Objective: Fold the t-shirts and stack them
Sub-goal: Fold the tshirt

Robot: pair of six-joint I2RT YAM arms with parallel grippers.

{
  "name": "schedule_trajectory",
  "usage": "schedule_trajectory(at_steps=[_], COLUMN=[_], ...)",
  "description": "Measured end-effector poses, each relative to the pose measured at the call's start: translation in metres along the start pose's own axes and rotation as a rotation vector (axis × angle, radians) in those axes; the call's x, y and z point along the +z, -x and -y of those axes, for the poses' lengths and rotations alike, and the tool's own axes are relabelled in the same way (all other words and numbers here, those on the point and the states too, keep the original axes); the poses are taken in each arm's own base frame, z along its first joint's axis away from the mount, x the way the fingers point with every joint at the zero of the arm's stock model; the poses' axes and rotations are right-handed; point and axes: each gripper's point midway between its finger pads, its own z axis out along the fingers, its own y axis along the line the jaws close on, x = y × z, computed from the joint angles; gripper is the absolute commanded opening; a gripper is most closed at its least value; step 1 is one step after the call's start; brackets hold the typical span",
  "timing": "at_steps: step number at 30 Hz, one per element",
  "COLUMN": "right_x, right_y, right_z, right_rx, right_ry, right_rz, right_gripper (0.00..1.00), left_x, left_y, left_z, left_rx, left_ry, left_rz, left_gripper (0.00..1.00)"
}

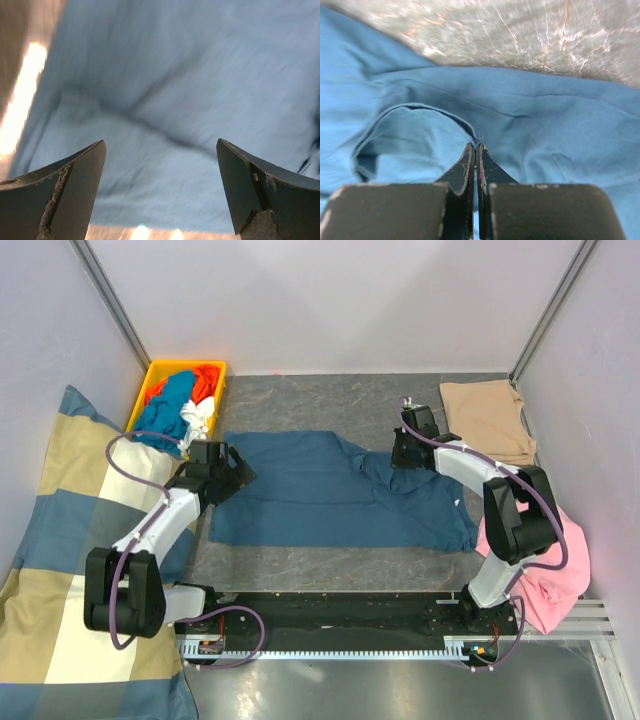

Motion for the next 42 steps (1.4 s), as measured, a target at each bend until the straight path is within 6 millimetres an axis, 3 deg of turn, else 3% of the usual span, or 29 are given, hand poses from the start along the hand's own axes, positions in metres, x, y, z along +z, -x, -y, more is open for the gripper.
schedule_trajectory(at_steps=[6,11,18,24,35,42], right_x=[-0.025,-0.024,-0.024,-0.024,-0.019,-0.017], right_y=[0.013,0.002,-0.004,-0.004,-0.013,-0.017], right_z=[-0.008,-0.005,-0.002,-0.002,-0.005,-0.004], right_rx=[0.003,0.002,0.002,0.001,-0.001,-0.006], right_ry=[0.044,0.042,0.036,0.036,0.057,0.059], right_rz=[0.056,0.035,0.018,0.018,-0.016,-0.028], right_gripper=[0.01,0.01,0.01,0.01,0.0,0.01], left_x=[0.008,0.031,0.085,0.117,0.129,0.134], left_y=[0.07,0.102,0.114,0.125,0.156,0.176], left_z=[0.036,0.036,0.018,0.021,0.043,0.041], left_rx=[0.029,0.059,0.13,0.201,0.33,0.334], left_ry=[0.006,0.088,0.23,0.251,0.275,0.359], left_rz=[0.127,0.18,0.165,0.17,0.268,0.311], left_gripper=[0.89,0.84,0.79,0.77,0.77,0.76])
